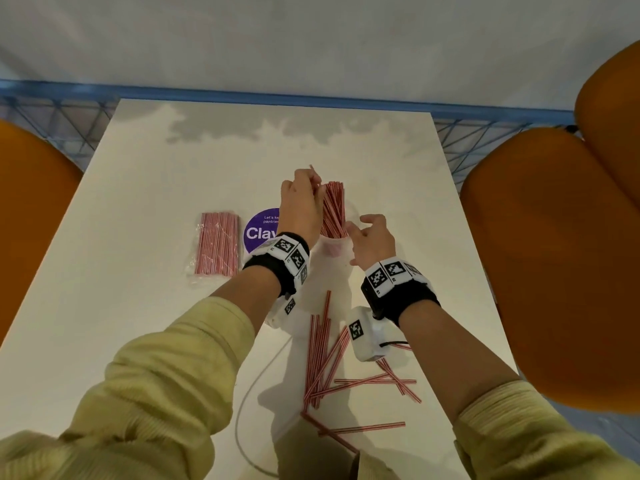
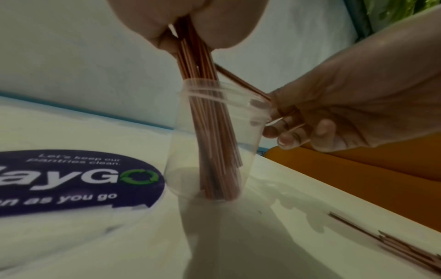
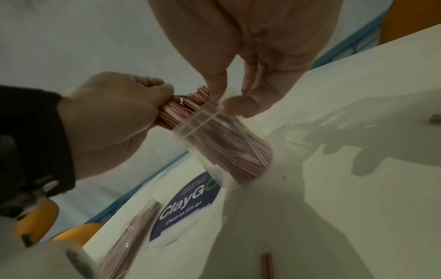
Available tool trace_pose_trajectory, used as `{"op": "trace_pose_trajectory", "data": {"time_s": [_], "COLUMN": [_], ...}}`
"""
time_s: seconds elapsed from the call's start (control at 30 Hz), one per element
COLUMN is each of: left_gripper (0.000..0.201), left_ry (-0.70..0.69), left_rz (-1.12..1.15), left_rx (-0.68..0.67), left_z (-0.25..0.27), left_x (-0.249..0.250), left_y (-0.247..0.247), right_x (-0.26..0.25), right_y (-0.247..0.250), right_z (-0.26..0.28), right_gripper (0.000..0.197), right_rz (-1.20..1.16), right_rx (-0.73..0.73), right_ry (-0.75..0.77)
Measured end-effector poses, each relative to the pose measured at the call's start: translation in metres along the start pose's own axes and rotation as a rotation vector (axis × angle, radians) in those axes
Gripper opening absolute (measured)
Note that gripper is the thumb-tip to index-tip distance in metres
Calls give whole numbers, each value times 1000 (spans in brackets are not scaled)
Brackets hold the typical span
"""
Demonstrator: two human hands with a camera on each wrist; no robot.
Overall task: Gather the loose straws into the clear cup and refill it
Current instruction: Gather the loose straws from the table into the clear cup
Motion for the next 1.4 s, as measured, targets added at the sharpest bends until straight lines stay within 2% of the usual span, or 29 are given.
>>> {"op": "trace_pose_trajectory", "data": {"time_s": [0.1, 0.17, 0.33, 0.43, 0.5, 0.57, 0.7, 0.77, 0.83, 0.93, 1.03, 1.1, 1.2, 1.3, 1.4], "left_gripper": [27, 38, 56, 59, 60, 58, 51, 49, 54, 70, 96, 102, 91, 75, 61], "left_ry": [-20, -52, -130, -144, -143, -126, -20, 76, 180, 254, 238, 203, 176, 230, 260], "left_rz": [-27, -132, -434, -491, -448, -350, -131, -62, -54, -192, -364, -417, -400, -345, -335], "left_rx": [-6, -28, -252, -293, -321, -276, -27, 0, -95, -348, -582, -638, -642, -607, -570], "left_z": [3, 4, 19, 17, 16, 16, 28, 47, 74, 122, 167, 186, 199, 198, 191], "left_x": [-1, -7, -20, -19, -14, -7, -9, -23, -41, -61, -70, -71, -70, -73, -79], "left_y": [-1, -5, -21, -19, -16, -6, 34, 46, 45, 33, 20, 17, 18, 26, 36], "right_x": [-1, 0, -1, -1, -1, 0, 13, 30, 51, 83, 107, 116, 119, 113, 108], "right_y": [-1, -1, -1, -1, 0, 3, 20, 29, 42, 67, 86, 87, 80, 62, 48], "right_z": [2, 4, 6, 6, 6, 8, 12, 15, 20, 32, 46, 56, 72, 88, 103], "right_gripper": [41, 41, 43, 43, 43, 44, 41, 40, 42, 55, 63, 61, 48, 35, 34], "right_rz": [-9, -14, -21, -24, -31, -27, 24, 147, 297, 526, 689, 762, 759, 747, 595], "right_rx": [-13, -22, -27, -30, -24, -4, 44, 23, 22, 43, 34, 16, 44, 22, -25], "right_ry": [-14, -26, -39, -39, -36, -22, 4, 5, -8, -108, -194, -191, -100, 76, 74]}}
Point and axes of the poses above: each hand's wrist, its own z-axis away from the middle knuckle, its own y-axis out of the back of the hand, x = y × z, the point moved 8 cm from there along -z, towards the middle knuckle, and after that the axes turned 11 degrees about x, right-handed, at the moved point
